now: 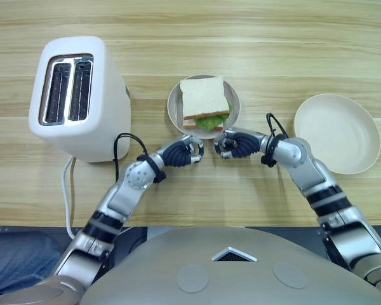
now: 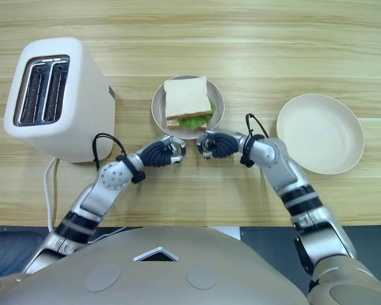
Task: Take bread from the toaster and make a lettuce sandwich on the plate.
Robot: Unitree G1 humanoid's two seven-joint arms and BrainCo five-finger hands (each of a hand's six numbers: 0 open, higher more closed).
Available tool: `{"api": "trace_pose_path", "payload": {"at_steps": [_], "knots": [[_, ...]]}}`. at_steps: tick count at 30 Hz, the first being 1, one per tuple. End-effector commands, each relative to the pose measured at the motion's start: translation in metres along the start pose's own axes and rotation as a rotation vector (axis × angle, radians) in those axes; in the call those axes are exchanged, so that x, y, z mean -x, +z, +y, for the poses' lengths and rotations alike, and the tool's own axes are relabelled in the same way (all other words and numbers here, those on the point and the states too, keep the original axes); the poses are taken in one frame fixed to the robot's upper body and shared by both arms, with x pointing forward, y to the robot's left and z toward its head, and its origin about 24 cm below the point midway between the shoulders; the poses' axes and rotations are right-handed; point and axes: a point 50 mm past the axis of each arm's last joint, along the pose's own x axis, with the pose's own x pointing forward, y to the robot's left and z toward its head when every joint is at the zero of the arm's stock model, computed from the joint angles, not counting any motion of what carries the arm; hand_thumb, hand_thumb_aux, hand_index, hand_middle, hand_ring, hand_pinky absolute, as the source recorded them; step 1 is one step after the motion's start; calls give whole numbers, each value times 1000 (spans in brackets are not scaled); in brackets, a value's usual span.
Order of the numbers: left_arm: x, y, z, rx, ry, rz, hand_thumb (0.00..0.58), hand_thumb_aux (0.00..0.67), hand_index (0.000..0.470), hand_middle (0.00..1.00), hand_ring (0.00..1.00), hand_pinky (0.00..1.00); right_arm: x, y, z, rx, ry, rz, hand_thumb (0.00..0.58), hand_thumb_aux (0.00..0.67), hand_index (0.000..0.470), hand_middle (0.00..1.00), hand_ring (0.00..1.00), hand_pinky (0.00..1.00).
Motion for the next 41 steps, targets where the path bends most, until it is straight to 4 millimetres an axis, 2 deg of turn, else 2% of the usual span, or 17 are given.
{"api": "trace_pose_path", "payload": {"at_steps": [1,5,8,11,15,18,19,20,21,22,23,24,25,28,33,38,41], "knots": [[-20,-20,8,33,21,84,580,670,470,1000,1000,1000,-14,-13,-1,-49,5,38,580,670,470,796,796,796],[-33,-23,21,55,86,71,580,670,470,1000,1000,1000,-21,-12,-3,-100,-21,-10,580,670,470,776,776,776],[-31,-26,11,81,74,57,580,670,470,1000,1000,1000,-25,-10,-4,-135,-39,-52,580,670,470,761,761,761],[-19,-24,-4,111,58,26,580,670,470,1000,1000,1000,-22,-3,-4,-172,-75,-104,580,670,470,753,753,753],[20,6,-32,205,98,-102,580,670,470,1000,1000,1000,15,19,7,-278,-206,-235,580,670,470,718,718,718],[58,35,-42,300,192,-206,580,670,470,1000,1000,1000,51,42,32,-466,-278,-345,580,670,470,690,690,690],[69,44,-44,331,226,-231,546,507,356,1000,1000,1000,61,48,43,-540,-270,-360,573,599,420,655,655,655],[79,50,-45,366,273,-247,460,365,256,1000,1000,1000,69,53,58,-611,-231,-362,334,234,164,455,455,455],[88,55,-47,398,309,-254,319,221,155,1000,1000,1000,77,58,71,-680,-198,-367,0,0,0,200,200,200],[96,59,-50,430,341,-260,148,92,65,1000,1000,1000,84,62,83,-743,-160,-373,0,0,0,86,86,86],[103,62,-51,460,387,-261,0,0,0,1000,1000,1000,92,65,93,-810,-120,-374,0,0,0,0,0,0],[109,64,-53,488,421,-261,0,0,0,251,251,251,98,67,101,-858,-89,-373,0,0,0,0,0,0],[115,65,-55,488,450,-257,0,0,0,0,0,0,104,68,107,-893,-65,-371,0,0,0,0,0,0],[128,63,-55,469,552,-239,0,0,0,0,0,0,114,69,111,-901,-111,-363,0,0,0,0,0,0],[136,54,-46,375,659,-185,0,0,0,0,0,0,117,65,92,-801,-397,-341,0,0,0,0,0,0],[139,53,-50,355,687,-147,0,0,0,0,0,0,116,68,80,-662,-473,-327,0,0,0,0,0,0],[144,61,-52,347,730,-131,0,0,0,0,0,0,111,74,75,-586,-410,-340,0,0,0,0,0,0]]}}
